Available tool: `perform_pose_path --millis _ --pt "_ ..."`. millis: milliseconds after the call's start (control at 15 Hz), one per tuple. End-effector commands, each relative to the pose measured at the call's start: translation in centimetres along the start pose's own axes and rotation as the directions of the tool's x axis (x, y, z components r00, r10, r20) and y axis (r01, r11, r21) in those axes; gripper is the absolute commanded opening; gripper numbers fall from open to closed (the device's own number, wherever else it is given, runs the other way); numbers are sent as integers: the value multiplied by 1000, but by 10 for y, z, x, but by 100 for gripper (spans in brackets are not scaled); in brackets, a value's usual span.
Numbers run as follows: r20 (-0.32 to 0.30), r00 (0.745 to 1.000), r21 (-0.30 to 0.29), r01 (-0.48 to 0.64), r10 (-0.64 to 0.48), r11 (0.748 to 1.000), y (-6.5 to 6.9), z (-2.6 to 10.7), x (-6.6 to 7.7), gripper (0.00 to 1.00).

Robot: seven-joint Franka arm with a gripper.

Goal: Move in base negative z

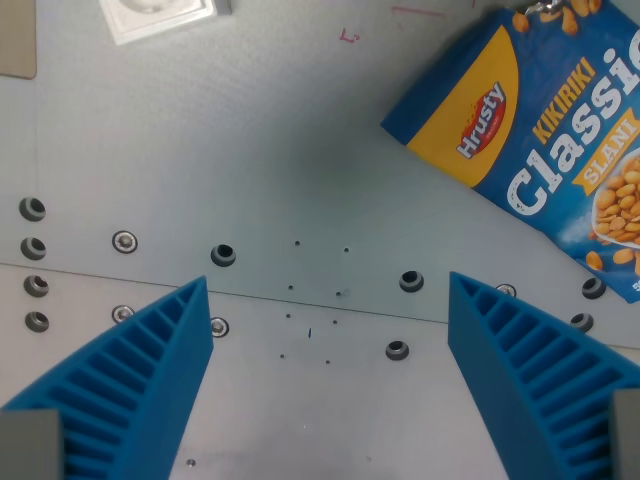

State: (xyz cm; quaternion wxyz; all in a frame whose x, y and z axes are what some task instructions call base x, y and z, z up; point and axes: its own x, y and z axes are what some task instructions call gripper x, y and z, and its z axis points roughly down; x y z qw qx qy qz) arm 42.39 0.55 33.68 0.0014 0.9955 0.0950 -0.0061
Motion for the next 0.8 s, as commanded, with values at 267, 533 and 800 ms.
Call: perform_pose_path --millis 267,533,800 --pt "-7 1000 -1 0 0 1000 0 17 0 100" --pt "-7 1000 -1 0 0 1000 0 37 2 100" --pt "-7 1000 -1 0 0 1000 0 57 4 100"
